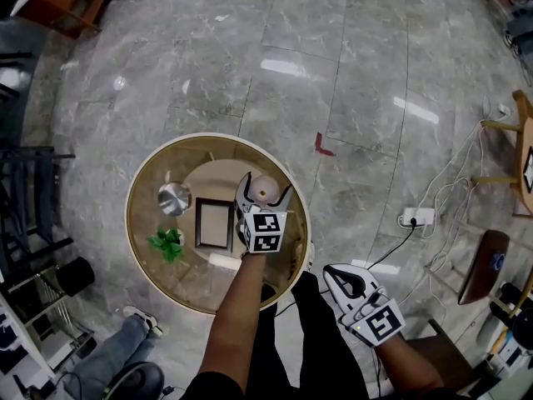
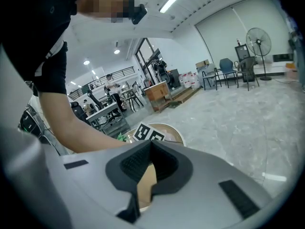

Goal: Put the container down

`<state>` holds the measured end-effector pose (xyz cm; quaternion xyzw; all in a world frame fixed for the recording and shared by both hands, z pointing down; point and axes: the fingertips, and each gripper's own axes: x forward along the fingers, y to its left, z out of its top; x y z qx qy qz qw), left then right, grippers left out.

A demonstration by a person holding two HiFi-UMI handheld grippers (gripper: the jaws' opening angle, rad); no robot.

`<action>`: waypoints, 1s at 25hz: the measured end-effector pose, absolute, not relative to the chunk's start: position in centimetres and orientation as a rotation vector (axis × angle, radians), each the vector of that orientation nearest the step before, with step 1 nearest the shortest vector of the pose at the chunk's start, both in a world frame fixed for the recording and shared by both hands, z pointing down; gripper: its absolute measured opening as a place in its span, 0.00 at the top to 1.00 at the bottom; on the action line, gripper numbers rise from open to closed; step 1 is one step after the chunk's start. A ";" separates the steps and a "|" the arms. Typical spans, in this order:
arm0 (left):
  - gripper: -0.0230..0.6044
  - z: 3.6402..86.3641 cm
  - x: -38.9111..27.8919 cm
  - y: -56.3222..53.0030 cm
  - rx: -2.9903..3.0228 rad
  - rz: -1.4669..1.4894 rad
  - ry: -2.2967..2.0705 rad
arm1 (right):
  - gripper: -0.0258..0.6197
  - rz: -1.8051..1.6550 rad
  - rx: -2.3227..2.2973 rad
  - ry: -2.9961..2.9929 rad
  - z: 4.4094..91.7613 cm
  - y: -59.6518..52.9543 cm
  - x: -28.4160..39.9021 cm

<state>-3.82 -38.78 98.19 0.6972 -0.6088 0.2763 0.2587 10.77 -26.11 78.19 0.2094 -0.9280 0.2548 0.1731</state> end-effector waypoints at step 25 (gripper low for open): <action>0.85 58.9 -10.3 -21.0 2.006 0.358 -1.970 | 0.96 0.135 0.526 -2.843 55.5 -24.3 1.4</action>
